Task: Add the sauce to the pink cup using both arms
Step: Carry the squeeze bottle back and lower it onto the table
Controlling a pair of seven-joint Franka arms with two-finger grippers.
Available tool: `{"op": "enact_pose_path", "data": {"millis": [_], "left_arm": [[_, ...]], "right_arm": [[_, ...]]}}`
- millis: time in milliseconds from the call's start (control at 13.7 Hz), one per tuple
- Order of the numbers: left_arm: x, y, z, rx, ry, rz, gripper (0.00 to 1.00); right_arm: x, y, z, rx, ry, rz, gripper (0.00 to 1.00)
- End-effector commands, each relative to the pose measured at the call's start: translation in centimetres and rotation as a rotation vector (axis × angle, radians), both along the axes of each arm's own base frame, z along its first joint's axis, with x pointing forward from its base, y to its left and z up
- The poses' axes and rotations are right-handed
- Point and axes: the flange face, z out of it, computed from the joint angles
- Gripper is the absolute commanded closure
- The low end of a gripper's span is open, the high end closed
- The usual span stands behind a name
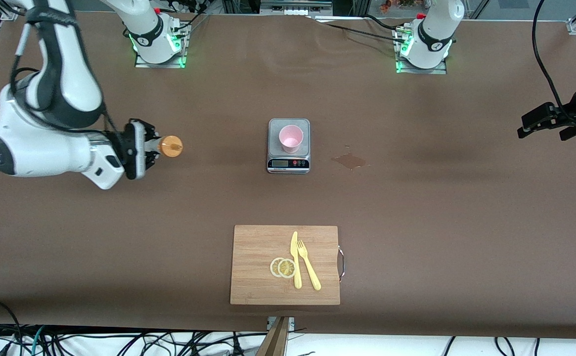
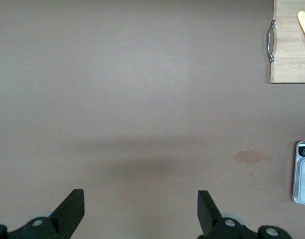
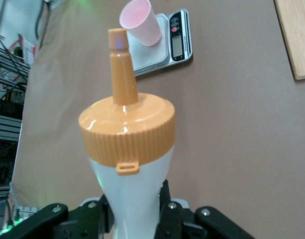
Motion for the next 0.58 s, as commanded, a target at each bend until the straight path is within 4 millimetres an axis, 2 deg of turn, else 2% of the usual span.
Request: {"op": "enact_pose_path", "data": {"millis": [0, 146, 292, 364, 510], "left_arm": [[0.4, 0.2, 0.6, -0.024, -0.006, 0.002, 0.0], [0.4, 0.2, 0.6, -0.024, -0.006, -0.001, 0.0], [0.9, 0.2, 0.1, -0.026, -0.003, -0.001, 0.0], [1.2, 0.9, 0.5, -0.026, -0.013, 0.011, 0.0], [1.3, 0.6, 0.3, -0.025, -0.006, 0.008, 0.0]], "right_arm": [[-1.5, -4.5, -1.5, 0.17, -0.051, 0.03, 0.75], [-1.9, -8.4, -4.1, 0.264, -0.085, 0.05, 0.75], [-2.4, -10.9, -7.4, 0.37, -0.12, 0.079, 0.75], [-2.7, -11.8, -9.2, 0.422, -0.145, 0.101, 0.75], [-3.1, -13.3, -12.5, 0.524, -0.191, 0.14, 0.74]]}}
